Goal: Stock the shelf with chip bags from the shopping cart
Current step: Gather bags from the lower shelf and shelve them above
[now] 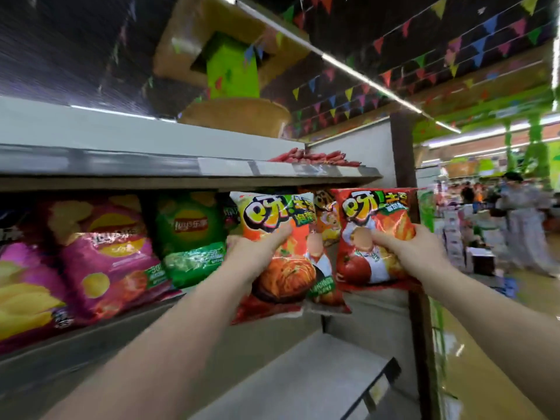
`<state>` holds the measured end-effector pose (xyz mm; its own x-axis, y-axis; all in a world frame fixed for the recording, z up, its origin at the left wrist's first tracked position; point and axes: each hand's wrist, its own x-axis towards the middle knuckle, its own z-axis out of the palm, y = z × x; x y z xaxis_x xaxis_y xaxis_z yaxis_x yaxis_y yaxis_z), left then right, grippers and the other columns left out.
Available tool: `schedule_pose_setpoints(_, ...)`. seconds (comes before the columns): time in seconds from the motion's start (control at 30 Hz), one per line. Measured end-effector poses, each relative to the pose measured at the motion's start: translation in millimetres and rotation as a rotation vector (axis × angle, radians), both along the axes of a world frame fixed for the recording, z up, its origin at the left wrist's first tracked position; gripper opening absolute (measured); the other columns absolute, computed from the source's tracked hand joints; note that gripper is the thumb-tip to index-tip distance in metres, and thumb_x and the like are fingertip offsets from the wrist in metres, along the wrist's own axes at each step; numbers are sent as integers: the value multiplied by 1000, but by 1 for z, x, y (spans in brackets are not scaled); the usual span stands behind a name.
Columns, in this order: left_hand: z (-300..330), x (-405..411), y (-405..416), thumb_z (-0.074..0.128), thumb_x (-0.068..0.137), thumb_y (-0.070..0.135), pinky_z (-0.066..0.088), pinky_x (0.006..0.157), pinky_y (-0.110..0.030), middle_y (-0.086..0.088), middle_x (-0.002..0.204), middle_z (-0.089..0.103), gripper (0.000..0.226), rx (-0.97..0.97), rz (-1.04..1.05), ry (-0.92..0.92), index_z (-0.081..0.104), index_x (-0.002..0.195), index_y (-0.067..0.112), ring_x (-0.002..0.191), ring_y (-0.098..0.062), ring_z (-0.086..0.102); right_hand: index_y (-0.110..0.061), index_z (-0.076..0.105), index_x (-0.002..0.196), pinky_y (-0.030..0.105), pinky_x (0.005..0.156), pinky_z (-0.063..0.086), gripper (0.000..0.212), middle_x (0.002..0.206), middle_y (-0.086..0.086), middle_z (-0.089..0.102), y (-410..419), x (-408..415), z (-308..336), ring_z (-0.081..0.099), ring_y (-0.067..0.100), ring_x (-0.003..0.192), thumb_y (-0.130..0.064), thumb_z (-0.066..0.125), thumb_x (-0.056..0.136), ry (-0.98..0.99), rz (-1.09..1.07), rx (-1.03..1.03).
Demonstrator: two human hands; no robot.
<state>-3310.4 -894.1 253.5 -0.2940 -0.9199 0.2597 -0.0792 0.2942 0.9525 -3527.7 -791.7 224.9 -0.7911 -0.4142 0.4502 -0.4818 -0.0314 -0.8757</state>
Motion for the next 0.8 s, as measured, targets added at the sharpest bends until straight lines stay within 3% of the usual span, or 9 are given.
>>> schedule_pose_setpoints(0.07, 5, -3, -11, 78, 57, 66, 41, 105, -42, -13, 141, 46, 119, 21, 44, -8, 27, 145, 4, 125, -33, 49, -9, 61, 110, 37, 88, 48, 67, 109, 11, 65, -15, -12, 2, 60, 29, 100, -53, 78, 63, -15, 47, -10)
schedule_pose_setpoints(0.2, 12, -12, -38, 72, 16, 75, 48, 97, -46, -12, 123, 61, 139, 39, 78, -19, 44, 136, 11, 107, -33, 62, -12, 62, 109, 28, 78, 42, 58, 101, 6, 61, -43, -27, 10, 55, 22, 91, -49, 77, 67, -34, 138, -6)
schedule_pose_setpoints(0.37, 24, -25, -54, 71, 18, 76, 47, 98, -49, -13, 126, 60, 141, 46, 121, -40, 41, 140, 12, 109, -35, 60, -14, 63, 110, 37, 90, 49, 70, 107, 6, 65, -76, -43, 22, 61, 25, 98, -56, 79, 56, -33, 276, 46)
schedule_pose_setpoints(0.43, 27, -30, -60, 73, 20, 75, 46, 98, -49, -14, 128, 58, 142, 53, 148, -46, 38, 141, 11, 110, -35, 60, -15, 63, 105, 30, 83, 45, 58, 102, 3, 61, -89, -51, 25, 58, 22, 95, -53, 78, 63, -4, 304, 67)
schedule_pose_setpoints(0.53, 29, -38, -73, 74, 15, 75, 47, 99, -48, -13, 129, 58, 146, 68, 182, -46, 39, 141, 10, 111, -35, 60, -21, 54, 79, 27, 78, 39, 34, 85, -3, 57, -103, -59, 33, 54, 16, 79, -46, 76, 71, 40, 383, 75)
schedule_pose_setpoints(0.63, 32, -45, -81, 80, 30, 72, 48, 98, -47, -13, 124, 61, 125, 71, 210, -23, 49, 134, 9, 108, -33, 62, -21, 51, 87, 27, 80, 38, 39, 80, -7, 51, -120, -72, 39, 50, 17, 83, -49, 73, 72, 103, 414, 100)
schedule_pose_setpoints(0.73, 37, -54, -80, 80, 53, 65, 47, 99, -45, -13, 123, 62, 100, 85, 248, -2, 53, 130, 8, 108, -33, 61, -11, 59, 111, 36, 92, 45, 76, 105, 7, 62, -135, -82, 46, 57, 26, 99, -64, 74, 58, 122, 479, 94)
schedule_pose_setpoints(0.8, 38, -60, -83, 77, 65, 58, 48, 93, -39, -13, 118, 63, 86, 89, 288, 0, 54, 127, 3, 103, -31, 61, -3, 56, 120, 33, 89, 44, 76, 103, 12, 63, -144, -87, 48, 58, 23, 92, -53, 74, 67, 133, 495, 93)
